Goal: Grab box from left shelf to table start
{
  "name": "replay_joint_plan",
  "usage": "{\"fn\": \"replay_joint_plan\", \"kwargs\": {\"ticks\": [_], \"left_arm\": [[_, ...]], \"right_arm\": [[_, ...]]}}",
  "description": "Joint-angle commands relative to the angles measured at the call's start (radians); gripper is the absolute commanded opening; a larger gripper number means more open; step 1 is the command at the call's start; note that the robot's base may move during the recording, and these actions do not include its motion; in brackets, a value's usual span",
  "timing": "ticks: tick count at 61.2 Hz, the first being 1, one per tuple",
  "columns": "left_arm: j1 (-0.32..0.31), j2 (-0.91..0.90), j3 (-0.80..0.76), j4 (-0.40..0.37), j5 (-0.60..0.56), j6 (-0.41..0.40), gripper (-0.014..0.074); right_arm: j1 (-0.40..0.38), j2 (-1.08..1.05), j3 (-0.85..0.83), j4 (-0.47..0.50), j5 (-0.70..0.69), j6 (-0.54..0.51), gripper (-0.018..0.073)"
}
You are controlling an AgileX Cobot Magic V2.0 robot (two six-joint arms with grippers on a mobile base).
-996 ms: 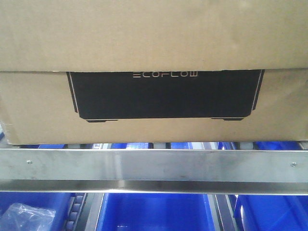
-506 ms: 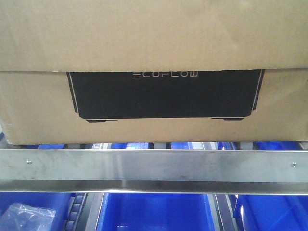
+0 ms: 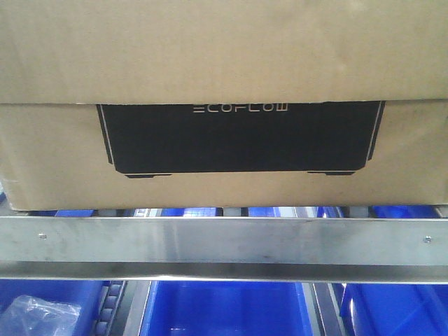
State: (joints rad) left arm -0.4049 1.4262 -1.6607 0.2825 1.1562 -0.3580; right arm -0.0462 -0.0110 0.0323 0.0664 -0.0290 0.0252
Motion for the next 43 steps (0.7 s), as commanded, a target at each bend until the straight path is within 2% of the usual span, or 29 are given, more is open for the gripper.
{"fn": "replay_joint_plan", "kwargs": {"ticks": [1, 6, 10, 43], "left_arm": [[0.028, 0.012, -0.062, -0.044, 0.001, 0.015, 0.0384], [0.063, 0.037, -0.062, -0.102, 0.007, 0.054, 0.0384], [0.078, 0.048, -0.062, -0.116, 0.014, 0.059, 0.0384], [0.093, 0.087, -0.062, -0.13, 0.044, 0.059, 0.0384]], "right_arm": [[-0.004, -0.003, -0.004, -0.006, -0.091, -0.009, 0.0018], [-0.004, -0.003, -0.004, -0.006, -0.091, -0.009, 0.0018], [-0.004, -0.003, -0.004, -0.006, -0.091, -0.009, 0.0018], [-0.004, -0.003, -0.004, -0.006, -0.091, -0.009, 0.0018]]}}
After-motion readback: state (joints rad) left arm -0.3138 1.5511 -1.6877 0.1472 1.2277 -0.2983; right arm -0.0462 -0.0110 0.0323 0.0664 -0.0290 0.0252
